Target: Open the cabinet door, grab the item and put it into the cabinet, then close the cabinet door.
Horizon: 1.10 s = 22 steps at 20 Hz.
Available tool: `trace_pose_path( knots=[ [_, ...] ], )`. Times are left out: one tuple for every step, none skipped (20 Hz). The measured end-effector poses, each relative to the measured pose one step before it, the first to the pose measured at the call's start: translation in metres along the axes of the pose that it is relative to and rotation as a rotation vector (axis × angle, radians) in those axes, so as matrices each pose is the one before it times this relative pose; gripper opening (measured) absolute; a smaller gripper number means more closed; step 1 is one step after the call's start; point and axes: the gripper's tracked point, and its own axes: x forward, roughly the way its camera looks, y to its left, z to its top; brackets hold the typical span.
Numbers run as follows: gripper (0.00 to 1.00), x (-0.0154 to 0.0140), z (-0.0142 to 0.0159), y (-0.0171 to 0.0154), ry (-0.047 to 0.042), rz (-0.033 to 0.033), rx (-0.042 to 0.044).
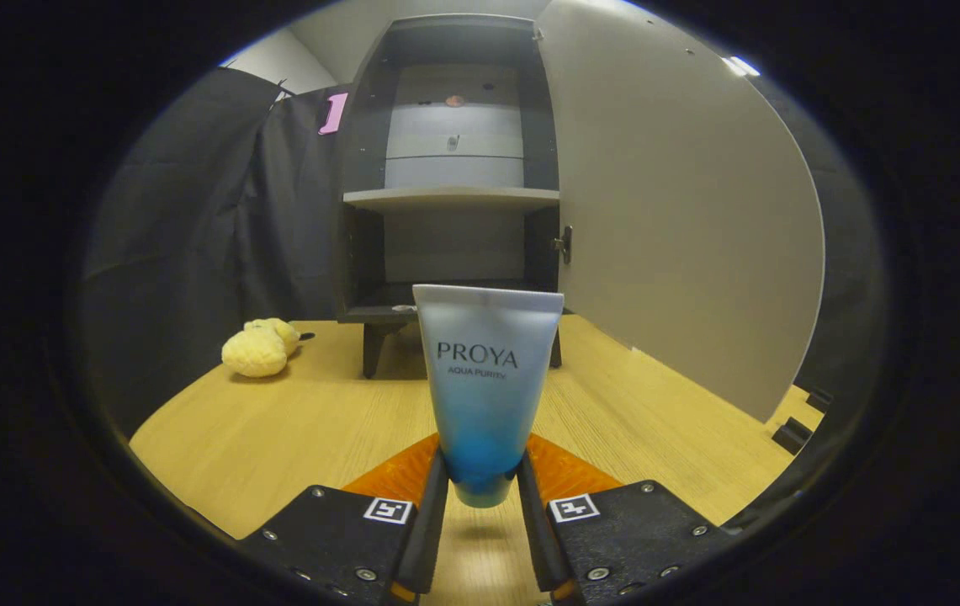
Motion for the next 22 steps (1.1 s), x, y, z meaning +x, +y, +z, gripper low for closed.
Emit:
trace_pose_path(
  knots=[
    [0.45,0.00214,0.01597,0.00142,-0.00381,0.0111,-0.00174],
    [0.45,0.00128,0.01625,0.00094,-0.00484,0.00925,-0.00327],
    [0.45,0.00215,0.01534,0.00137,-0.0062,0.00864,-0.00558],
    [0.45,0.00078,0.01424,0.00006,-0.00433,0.00647,-0.01065],
    [0.45,0.00144,0.01321,0.00022,-0.00744,0.00764,-0.01329],
    [0.45,0.0016,0.0139,0.00102,-0.00839,0.01027,-0.01394],
    [0.45,0.00124,0.01285,0.00176,-0.00969,0.01263,-0.01455],
    [0.45,0.00054,0.01327,0.00186,-0.01164,0.01381,-0.01182],
    [0.45,0.00552,0.01108,0.00313,-0.00895,0.0173,-0.00784],
    [0.45,0.00298,0.01102,0.00324,-0.00384,0.01799,-0.00611],
    [0.45,0.00358,0.01087,0.00346,-0.00611,0.01943,-0.00443],
    [0.45,0.0059,0.01052,0.00377,-0.00645,0.01934,-0.00478],
    [0.45,0.00722,0.0106,0.00246,-0.00372,0.01747,-0.00394],
    [0.45,0.0084,0.00924,-0.00108,-0.00076,0.0046,0.00394],
    [0.45,0.0089,0.00947,-0.00328,-0.00146,0.00177,0.00109],
    [0.45,0.01081,0.0124,-0.0038,-0.00859,-0.00377,-0.00145],
    [0.45,0.01187,0.01444,-0.00424,-0.01404,-0.00354,-0.00427],
    [0.45,0.01206,0.01452,-0.00322,-0.01604,0.00142,-0.00513],
    [0.45,0.01203,0.00918,-0.0035,-0.01033,-0.00309,-0.01005],
    [0.45,0.01125,0.01064,-0.00414,-0.00893,-0.00336,-0.01526],
    [0.45,0.01125,0.00847,-0.00266,-0.00985,0.00427,-0.00294],
    [0.45,0.00982,0.01075,-0.00238,-0.00868,0.00386,-0.00116]
  ],
)
